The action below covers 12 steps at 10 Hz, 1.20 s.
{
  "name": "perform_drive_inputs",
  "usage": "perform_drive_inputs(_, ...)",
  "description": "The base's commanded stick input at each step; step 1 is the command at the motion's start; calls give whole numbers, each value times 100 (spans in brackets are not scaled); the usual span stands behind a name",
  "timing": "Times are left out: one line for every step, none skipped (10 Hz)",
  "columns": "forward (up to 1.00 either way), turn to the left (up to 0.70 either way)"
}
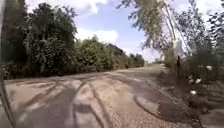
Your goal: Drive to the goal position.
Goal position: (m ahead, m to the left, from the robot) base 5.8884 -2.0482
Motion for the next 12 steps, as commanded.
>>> perform_drive_inputs(70, 0)
perform_drive_inputs(70, 0)
perform_drive_inputs(70, 0)
perform_drive_inputs(70, 0)
perform_drive_inputs(70, 0)
perform_drive_inputs(70, 0)
perform_drive_inputs(70, 0)
perform_drive_inputs(70, 0)
perform_drive_inputs(70, 0)
perform_drive_inputs(70, 0)
perform_drive_inputs(70, -5)
perform_drive_inputs(70, -14)
